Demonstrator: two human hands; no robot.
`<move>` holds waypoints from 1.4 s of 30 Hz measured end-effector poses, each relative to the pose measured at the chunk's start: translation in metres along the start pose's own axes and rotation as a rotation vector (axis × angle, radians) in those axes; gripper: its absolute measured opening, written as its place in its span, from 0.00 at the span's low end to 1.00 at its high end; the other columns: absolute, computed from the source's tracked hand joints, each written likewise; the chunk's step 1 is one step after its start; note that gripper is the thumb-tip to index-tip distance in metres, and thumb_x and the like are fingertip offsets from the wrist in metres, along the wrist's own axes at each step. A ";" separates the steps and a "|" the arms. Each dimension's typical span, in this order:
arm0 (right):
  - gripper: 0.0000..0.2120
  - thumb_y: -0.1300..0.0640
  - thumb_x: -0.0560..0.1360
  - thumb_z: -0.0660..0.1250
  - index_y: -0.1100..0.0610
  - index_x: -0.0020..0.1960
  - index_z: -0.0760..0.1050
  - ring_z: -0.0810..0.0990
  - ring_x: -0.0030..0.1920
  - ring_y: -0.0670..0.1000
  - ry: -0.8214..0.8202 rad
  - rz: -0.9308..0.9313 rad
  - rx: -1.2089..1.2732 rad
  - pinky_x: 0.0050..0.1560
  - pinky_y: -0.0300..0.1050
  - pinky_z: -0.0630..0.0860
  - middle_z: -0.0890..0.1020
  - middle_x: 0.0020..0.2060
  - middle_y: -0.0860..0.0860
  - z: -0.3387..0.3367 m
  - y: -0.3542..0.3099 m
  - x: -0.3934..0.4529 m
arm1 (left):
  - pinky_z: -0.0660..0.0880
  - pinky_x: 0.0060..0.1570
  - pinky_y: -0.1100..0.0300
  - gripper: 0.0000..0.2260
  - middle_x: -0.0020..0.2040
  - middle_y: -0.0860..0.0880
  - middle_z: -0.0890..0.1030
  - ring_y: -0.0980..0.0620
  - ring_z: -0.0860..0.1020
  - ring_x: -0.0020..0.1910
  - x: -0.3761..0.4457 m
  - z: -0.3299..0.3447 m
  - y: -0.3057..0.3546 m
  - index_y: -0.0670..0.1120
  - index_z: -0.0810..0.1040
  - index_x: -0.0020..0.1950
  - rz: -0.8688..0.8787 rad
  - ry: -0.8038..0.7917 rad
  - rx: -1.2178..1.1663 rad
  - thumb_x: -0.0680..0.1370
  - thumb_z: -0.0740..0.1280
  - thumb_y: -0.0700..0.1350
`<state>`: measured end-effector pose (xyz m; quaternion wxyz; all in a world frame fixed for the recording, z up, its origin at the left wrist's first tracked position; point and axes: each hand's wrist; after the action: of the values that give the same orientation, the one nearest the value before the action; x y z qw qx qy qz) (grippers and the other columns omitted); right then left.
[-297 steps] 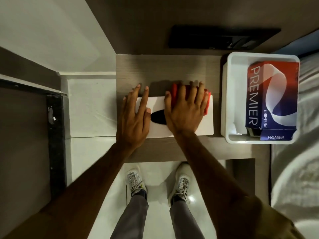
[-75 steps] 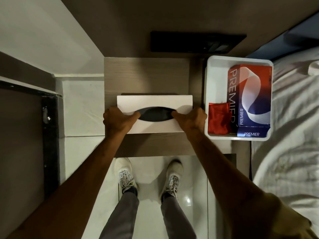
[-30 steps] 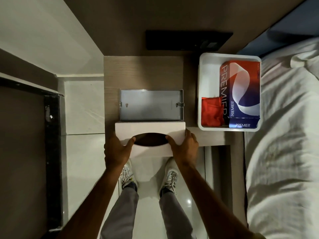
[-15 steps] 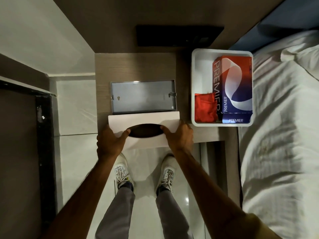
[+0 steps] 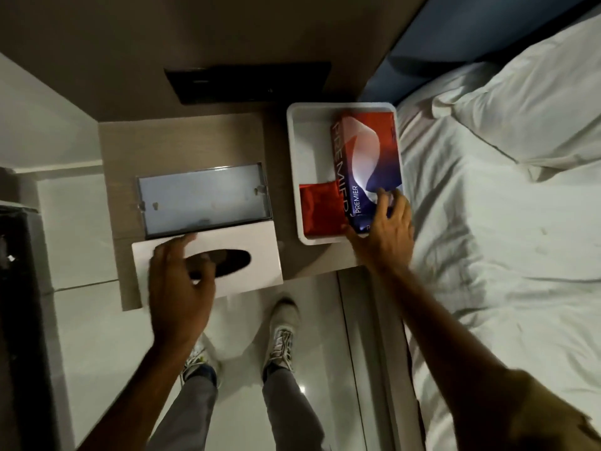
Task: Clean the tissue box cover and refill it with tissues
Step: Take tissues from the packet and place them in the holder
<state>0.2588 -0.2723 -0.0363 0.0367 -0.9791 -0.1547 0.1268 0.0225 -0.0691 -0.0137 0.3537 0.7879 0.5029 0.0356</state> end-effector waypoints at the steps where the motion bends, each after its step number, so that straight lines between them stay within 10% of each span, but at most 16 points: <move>1: 0.45 0.36 0.69 0.74 0.52 0.78 0.60 0.65 0.76 0.60 -0.044 -0.040 -0.047 0.72 0.60 0.71 0.65 0.76 0.58 0.000 0.008 0.007 | 0.73 0.69 0.46 0.18 0.68 0.41 0.75 0.40 0.74 0.69 -0.001 0.010 0.015 0.45 0.76 0.70 0.053 -0.028 0.010 0.80 0.67 0.41; 12: 0.15 0.49 0.80 0.64 0.55 0.62 0.78 0.80 0.60 0.58 -0.022 -0.328 -0.186 0.62 0.54 0.75 0.82 0.57 0.54 -0.040 0.028 0.023 | 0.76 0.60 0.59 0.17 0.67 0.46 0.76 0.46 0.77 0.65 -0.009 0.108 0.154 0.47 0.79 0.67 0.402 -0.241 -0.018 0.77 0.65 0.41; 21: 0.12 0.63 0.76 0.71 0.58 0.58 0.74 0.80 0.45 0.58 0.150 -0.575 0.076 0.46 0.56 0.79 0.83 0.46 0.56 -0.109 0.037 0.042 | 0.77 0.62 0.57 0.36 0.72 0.45 0.72 0.48 0.77 0.66 0.000 0.153 0.218 0.47 0.70 0.75 0.337 -0.161 0.072 0.74 0.68 0.68; 27: 0.10 0.60 0.77 0.72 0.57 0.58 0.79 0.80 0.51 0.59 0.288 -0.619 0.017 0.53 0.54 0.77 0.83 0.51 0.55 -0.113 0.039 0.057 | 0.83 0.53 0.48 0.24 0.67 0.45 0.78 0.45 0.81 0.60 0.005 0.139 0.235 0.47 0.72 0.72 0.354 -0.048 0.011 0.77 0.68 0.50; 34: 0.26 0.48 0.75 0.72 0.53 0.71 0.73 0.71 0.72 0.62 0.214 -0.390 -0.071 0.71 0.58 0.72 0.71 0.74 0.58 -0.101 0.046 0.055 | 0.77 0.51 0.64 0.16 0.57 0.44 0.84 0.47 0.85 0.52 0.009 0.118 0.241 0.42 0.76 0.68 0.506 0.063 -0.072 0.81 0.66 0.36; 42: 0.14 0.63 0.76 0.70 0.56 0.61 0.77 0.80 0.56 0.53 0.248 -0.265 0.166 0.46 0.45 0.84 0.74 0.65 0.54 -0.105 0.053 0.054 | 0.83 0.59 0.48 0.18 0.68 0.40 0.78 0.40 0.81 0.63 0.017 0.115 0.243 0.40 0.79 0.69 0.659 -0.060 -0.003 0.78 0.68 0.33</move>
<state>0.3516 -0.3096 0.0465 0.1523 -0.9519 -0.2657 0.0114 0.2643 -0.1742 0.0395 0.3389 0.9083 0.2103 0.1259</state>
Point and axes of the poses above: each hand's wrist, its own x-axis towards the middle knuckle, its own z-axis out of the palm, y = z × x
